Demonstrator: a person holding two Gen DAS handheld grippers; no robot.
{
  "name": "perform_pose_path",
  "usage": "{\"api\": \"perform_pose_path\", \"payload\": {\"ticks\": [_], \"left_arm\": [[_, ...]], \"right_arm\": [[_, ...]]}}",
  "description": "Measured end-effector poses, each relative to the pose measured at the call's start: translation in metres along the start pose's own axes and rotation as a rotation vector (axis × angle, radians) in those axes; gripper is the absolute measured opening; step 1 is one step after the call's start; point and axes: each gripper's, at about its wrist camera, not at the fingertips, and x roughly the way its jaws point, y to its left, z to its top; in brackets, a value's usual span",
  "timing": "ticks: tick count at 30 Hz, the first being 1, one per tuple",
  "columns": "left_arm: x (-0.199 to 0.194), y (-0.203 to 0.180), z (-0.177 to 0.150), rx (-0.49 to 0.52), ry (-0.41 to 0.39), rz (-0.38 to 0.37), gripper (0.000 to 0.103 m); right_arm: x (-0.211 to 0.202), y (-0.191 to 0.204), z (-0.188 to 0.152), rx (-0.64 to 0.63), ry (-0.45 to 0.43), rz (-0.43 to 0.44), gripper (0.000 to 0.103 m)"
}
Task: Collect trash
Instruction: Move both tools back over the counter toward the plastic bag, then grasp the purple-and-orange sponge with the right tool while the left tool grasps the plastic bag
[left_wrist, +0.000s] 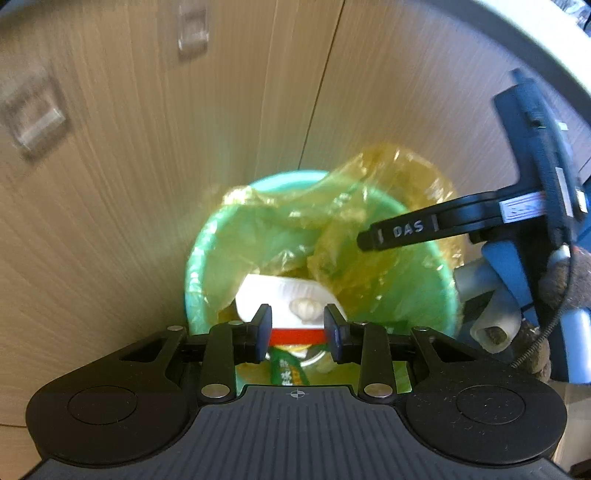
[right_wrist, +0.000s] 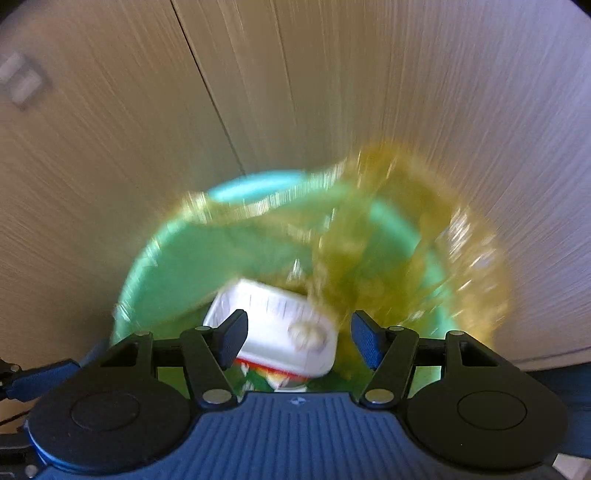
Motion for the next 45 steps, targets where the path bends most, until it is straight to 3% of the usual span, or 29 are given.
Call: {"api": "perform_pose_path", "payload": {"ticks": [6, 13, 16, 20, 24, 26, 29, 33, 37, 41, 45], "left_arm": [[-0.069, -0.006, 0.011, 0.031, -0.135, -0.088, 0.035], [-0.195, -0.004, 0.033, 0.115, -0.309, -0.137, 0.035], [-0.245, 0.011, 0.044, 0.167, -0.349, -0.091, 0.035], [-0.289, 0.052, 0.075, 0.185, -0.416, 0.060, 0.035], [-0.305, 0.117, 0.108, 0.007, -0.481, 0.175, 0.035], [-0.304, 0.151, 0.120, -0.095, -0.480, 0.189, 0.035], [-0.298, 0.188, 0.132, -0.160, -0.471, 0.235, 0.035], [-0.288, 0.230, 0.147, -0.246, -0.458, 0.222, 0.035], [-0.266, 0.252, 0.160, -0.245, -0.418, 0.276, 0.035], [-0.248, 0.261, 0.166, -0.259, -0.375, 0.221, 0.035], [-0.238, 0.256, 0.164, -0.197, -0.335, 0.198, 0.035]], "right_arm": [[-0.090, 0.010, -0.004, 0.026, -0.238, 0.004, 0.070], [-0.192, 0.034, 0.020, 0.000, -0.471, 0.021, 0.075], [-0.224, 0.056, 0.041, -0.053, -0.544, 0.043, 0.081], [-0.246, 0.096, 0.080, -0.123, -0.588, 0.096, 0.082], [-0.250, 0.144, 0.117, -0.191, -0.577, 0.162, 0.082], [-0.245, 0.167, 0.138, -0.243, -0.551, 0.194, 0.082], [-0.235, 0.204, 0.165, -0.302, -0.516, 0.225, 0.083], [-0.208, 0.249, 0.214, -0.330, -0.431, 0.298, 0.083], [-0.175, 0.291, 0.252, -0.355, -0.392, 0.316, 0.083], [-0.131, 0.327, 0.285, -0.417, -0.331, 0.277, 0.084], [-0.096, 0.345, 0.300, -0.428, -0.216, 0.273, 0.086]]}}
